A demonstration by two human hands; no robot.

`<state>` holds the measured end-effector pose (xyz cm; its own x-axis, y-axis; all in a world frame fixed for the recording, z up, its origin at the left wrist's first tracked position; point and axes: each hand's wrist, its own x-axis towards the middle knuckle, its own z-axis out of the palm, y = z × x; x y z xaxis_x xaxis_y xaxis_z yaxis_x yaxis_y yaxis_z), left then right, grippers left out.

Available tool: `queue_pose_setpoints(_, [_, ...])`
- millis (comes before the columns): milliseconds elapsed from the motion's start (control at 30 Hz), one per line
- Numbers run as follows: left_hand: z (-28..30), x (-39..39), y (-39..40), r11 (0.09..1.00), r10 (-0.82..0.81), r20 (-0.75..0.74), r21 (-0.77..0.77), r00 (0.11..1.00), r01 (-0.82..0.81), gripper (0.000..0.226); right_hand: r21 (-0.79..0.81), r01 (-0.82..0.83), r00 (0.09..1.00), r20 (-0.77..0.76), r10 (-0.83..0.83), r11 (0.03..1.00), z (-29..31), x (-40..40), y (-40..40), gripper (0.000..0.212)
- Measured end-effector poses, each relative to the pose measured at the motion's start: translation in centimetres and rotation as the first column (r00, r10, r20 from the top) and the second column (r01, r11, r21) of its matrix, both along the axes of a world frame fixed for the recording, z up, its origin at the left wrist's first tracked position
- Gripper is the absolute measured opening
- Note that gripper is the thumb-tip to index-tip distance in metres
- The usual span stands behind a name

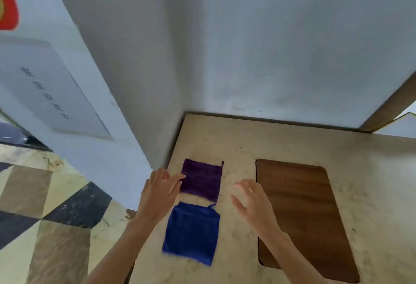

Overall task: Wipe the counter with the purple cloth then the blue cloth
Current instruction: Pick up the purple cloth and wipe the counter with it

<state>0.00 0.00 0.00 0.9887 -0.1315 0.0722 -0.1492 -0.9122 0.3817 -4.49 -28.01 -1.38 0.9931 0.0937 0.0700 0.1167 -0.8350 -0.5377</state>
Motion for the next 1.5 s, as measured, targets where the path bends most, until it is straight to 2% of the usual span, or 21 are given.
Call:
queue_pose_setpoints(67, [-1.5, 2.5, 0.9, 1.000, -0.016, -0.040, -0.012, 0.999, 0.015, 0.029, 0.127, 0.056, 0.995, -0.090, -0.044, 0.990, -2.1, 2.0, 1.1, 0.030])
queue_pose_setpoints(133, [-3.4, 4.6, 1.6, 0.999, -0.039, -0.113, 0.015, 0.993, 0.041, 0.031, 0.140, 0.106, 0.975, -0.211, -0.075, 0.985, -4.0, 3.8, 1.8, 0.035])
queue_pose_setpoints(233, [-6.4, 7.6, 2.1, 0.990, -0.117, -0.096, 0.067, 0.989, 0.124, 0.030, 0.138, 0.152, 0.954, -0.278, -0.109, 0.979, -7.0, 6.6, 2.5, 0.036])
queue_pose_setpoints(367, [-10.4, 11.1, 1.7, 0.979, -0.136, -0.240, 0.119, 0.961, 0.168, 0.037, 0.112, 0.177, 0.930, -0.343, -0.129, 0.978, -9.6, 9.6, 4.1, 0.037])
queue_pose_setpoints(433, [-12.2, 12.3, 1.6, 0.969, -0.155, -0.291, 0.142, 0.944, 0.203, 0.042, 0.050, 0.162, 0.929, -0.345, -0.135, 0.986, -10.4, 10.5, 4.9, 0.043])
queue_pose_setpoints(500, [-13.5, 12.9, 1.9, 0.962, -0.166, -0.317, 0.157, 0.934, 0.225, 0.049, -0.046, 0.123, 0.932, -0.337, -0.131, 0.991, -10.9, 11.1, 5.4, 0.050])
queue_pose_setpoints(600, [-14.3, 12.8, 2.8, 0.973, -0.141, -0.312, 0.133, 0.940, 0.190, 0.053, -0.101, 0.115, 0.920, -0.364, -0.145, 0.988, -11.2, 11.1, 5.5, 0.055])
queue_pose_setpoints(733, [-14.0, 12.7, 2.5, 0.997, -0.073, -0.287, 0.012, 0.955, 0.080, 0.051, -0.169, 0.117, 0.915, -0.365, -0.172, 0.979, -11.4, 10.8, 5.7, 0.055])
queue_pose_setpoints(900, [-13.7, 14.3, 1.5, 0.998, -0.060, -0.241, -0.018, 0.969, 0.058, 0.036, -0.150, 0.219, 0.895, -0.363, -0.260, 0.964, -11.5, 12.4, 6.5, 0.038])
queue_pose_setpoints(1000, [-13.3, 14.7, 0.9, 0.998, -0.051, -0.212, 0.016, 0.976, 0.056, 0.031, -0.133, 0.265, 0.885, -0.360, -0.296, 0.955, -11.1, 13.3, 7.0, 0.024])
queue_pose_setpoints(1167, [-12.5, 14.9, -0.4, 0.999, -0.033, -0.332, 0.028, 0.943, 0.044, 0.024, -0.166, 0.268, 0.865, -0.393, -0.313, 0.949, -11.1, 13.5, 7.2, 0.019])
queue_pose_setpoints(1300, [-10.4, 13.9, -0.2, 0.998, -0.027, -0.387, -0.055, 0.922, 0.006, 0.025, -0.077, 0.283, 0.867, -0.405, -0.290, 0.956, -8.5, 12.9, 7.0, 0.020])
queue_pose_setpoints(1400, [-7.8, 12.6, 0.2, 0.983, -0.033, -0.385, -0.177, 0.923, -0.038, 0.019, 0.013, 0.268, 0.898, -0.366, -0.245, 0.963, -5.4, 11.5, 6.2, 0.018])
queue_pose_setpoints(1500, [-4.0, 11.0, 0.0, 0.955, -0.096, -0.356, -0.296, 0.930, -0.015, 0.014, 0.127, 0.278, 0.926, -0.299, -0.230, 0.952, -1.7, 9.5, 5.1, 0.018])
